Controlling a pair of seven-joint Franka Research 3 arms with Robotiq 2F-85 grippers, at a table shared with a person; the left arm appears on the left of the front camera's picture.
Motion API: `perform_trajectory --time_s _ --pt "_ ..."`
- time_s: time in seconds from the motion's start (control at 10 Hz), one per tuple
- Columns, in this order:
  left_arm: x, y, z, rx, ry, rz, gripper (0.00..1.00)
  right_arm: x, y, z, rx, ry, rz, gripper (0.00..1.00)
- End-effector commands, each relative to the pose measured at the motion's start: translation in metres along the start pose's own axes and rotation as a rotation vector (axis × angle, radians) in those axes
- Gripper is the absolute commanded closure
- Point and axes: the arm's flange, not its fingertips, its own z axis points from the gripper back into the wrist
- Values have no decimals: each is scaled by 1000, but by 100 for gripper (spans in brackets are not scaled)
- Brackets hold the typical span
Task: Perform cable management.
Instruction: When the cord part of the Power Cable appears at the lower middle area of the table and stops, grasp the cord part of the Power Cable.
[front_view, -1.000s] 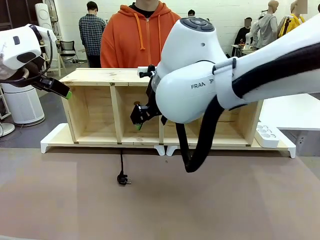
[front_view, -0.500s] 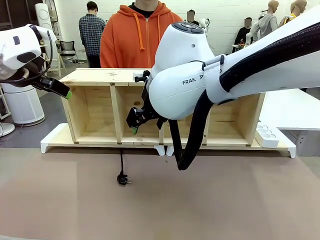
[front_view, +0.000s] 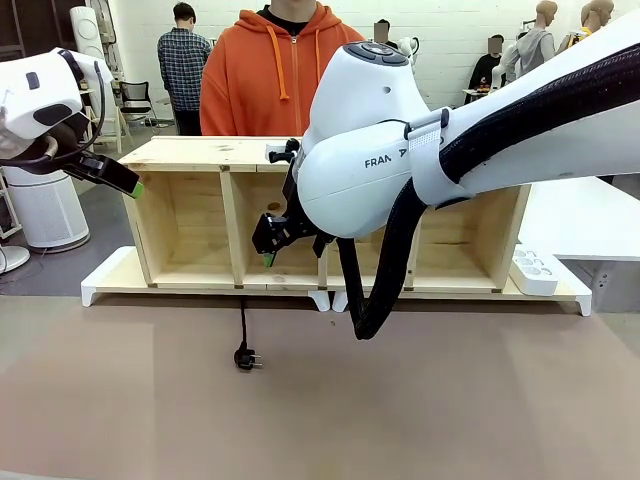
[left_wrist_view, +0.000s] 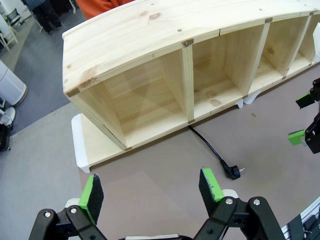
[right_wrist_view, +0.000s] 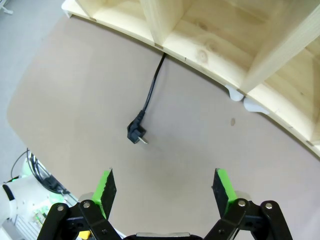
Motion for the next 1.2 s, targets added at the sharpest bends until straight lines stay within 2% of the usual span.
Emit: perform_trajectory --time_s 0.0,0.7,0.9,1.1 --pt "0 0 -1 5 -8 11 0 -1 0 0 1 -9 -2 0" --pt "0 0 -1 5 -8 11 0 33 35 -37 66 91 93 0" --pt "0 0 -1 5 -8 11 0 35 42 -63 33 94 75 0" --pt "0 0 -1 5 -8 11 0 37 41 -99 -10 145 37 0"
